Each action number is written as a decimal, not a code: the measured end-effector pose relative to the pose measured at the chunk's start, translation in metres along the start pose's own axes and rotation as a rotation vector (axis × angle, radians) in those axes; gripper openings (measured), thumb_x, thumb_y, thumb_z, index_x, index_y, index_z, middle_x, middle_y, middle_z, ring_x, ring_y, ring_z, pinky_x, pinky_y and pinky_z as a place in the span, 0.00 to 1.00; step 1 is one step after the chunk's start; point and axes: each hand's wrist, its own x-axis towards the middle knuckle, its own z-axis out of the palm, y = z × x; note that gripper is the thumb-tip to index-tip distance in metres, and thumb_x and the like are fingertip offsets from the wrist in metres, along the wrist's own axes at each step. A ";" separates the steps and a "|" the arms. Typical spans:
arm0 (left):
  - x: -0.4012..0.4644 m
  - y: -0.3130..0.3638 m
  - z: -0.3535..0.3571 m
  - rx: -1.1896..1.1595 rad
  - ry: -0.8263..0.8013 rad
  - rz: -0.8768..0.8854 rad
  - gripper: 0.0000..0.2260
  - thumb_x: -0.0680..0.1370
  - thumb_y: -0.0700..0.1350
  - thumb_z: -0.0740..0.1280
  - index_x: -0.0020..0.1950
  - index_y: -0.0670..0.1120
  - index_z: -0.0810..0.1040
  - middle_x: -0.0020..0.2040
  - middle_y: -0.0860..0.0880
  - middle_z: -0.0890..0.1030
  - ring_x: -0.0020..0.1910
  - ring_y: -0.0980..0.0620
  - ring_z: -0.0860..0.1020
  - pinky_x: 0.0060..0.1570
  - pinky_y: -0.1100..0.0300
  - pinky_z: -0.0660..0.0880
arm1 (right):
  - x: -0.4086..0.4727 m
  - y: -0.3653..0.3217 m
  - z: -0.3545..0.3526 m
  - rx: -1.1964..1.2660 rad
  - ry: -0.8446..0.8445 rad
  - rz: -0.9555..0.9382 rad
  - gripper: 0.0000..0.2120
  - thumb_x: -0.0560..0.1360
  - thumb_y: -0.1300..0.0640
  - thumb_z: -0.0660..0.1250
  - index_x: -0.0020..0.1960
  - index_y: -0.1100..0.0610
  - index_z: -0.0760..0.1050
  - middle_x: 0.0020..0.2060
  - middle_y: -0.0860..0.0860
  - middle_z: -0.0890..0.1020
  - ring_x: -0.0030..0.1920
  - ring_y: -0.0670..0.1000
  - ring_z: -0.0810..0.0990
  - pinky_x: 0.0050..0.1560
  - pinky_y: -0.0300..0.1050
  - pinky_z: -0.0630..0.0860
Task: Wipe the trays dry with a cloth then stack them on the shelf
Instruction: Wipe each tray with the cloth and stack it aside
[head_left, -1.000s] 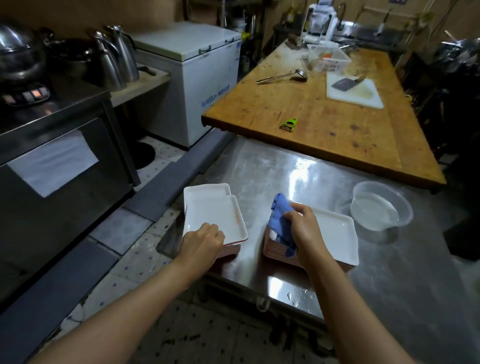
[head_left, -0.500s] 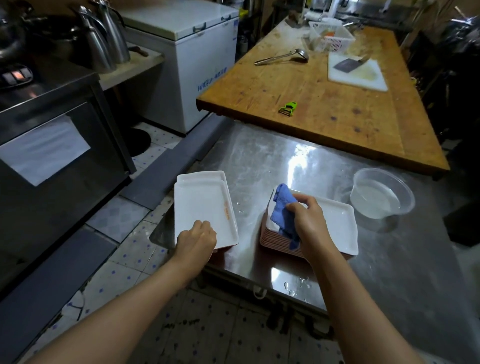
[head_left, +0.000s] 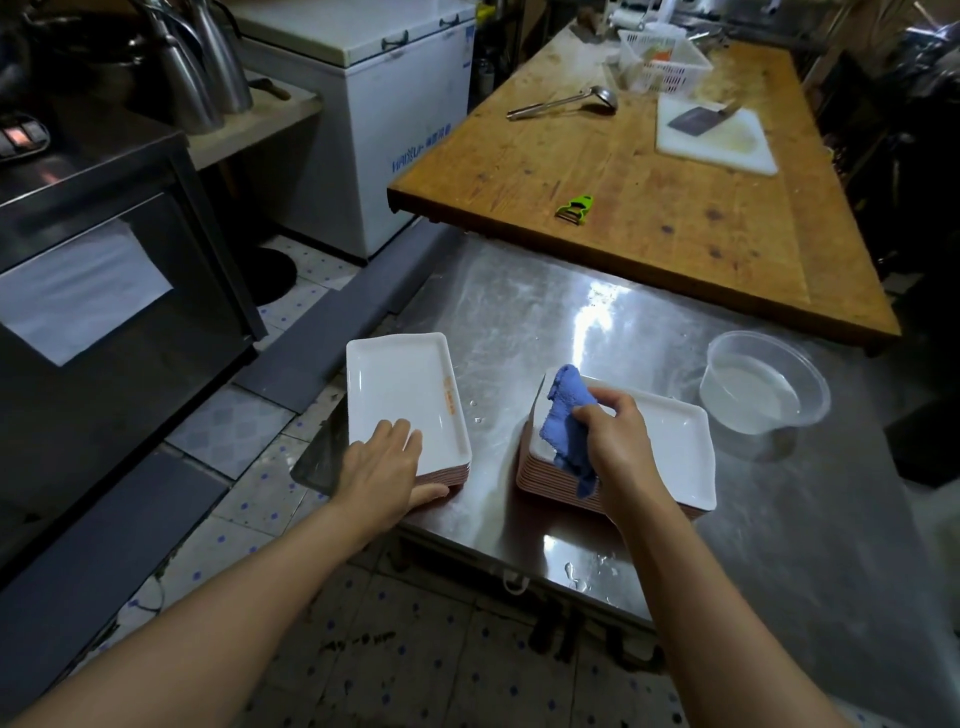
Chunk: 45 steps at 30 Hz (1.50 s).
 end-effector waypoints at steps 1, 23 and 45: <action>0.002 0.001 0.001 -0.009 -0.003 -0.008 0.32 0.73 0.69 0.55 0.64 0.45 0.69 0.59 0.48 0.71 0.57 0.47 0.69 0.40 0.55 0.65 | 0.001 0.001 -0.002 0.008 0.004 -0.001 0.13 0.74 0.62 0.58 0.57 0.52 0.68 0.40 0.60 0.78 0.22 0.54 0.75 0.20 0.36 0.63; 0.086 0.109 -0.043 -0.672 -0.179 -0.148 0.18 0.71 0.39 0.63 0.62 0.46 0.72 0.56 0.45 0.78 0.54 0.43 0.75 0.49 0.55 0.72 | 0.045 0.031 -0.103 -1.046 0.468 -0.243 0.17 0.75 0.56 0.63 0.63 0.58 0.71 0.66 0.57 0.69 0.65 0.60 0.65 0.65 0.52 0.62; 0.082 0.105 -0.038 -0.843 -0.070 -0.095 0.16 0.71 0.36 0.65 0.58 0.44 0.77 0.39 0.46 0.74 0.39 0.48 0.72 0.35 0.61 0.65 | 0.092 0.034 -0.029 -0.419 0.233 -0.354 0.06 0.78 0.59 0.56 0.49 0.58 0.72 0.49 0.52 0.71 0.46 0.38 0.71 0.44 0.28 0.66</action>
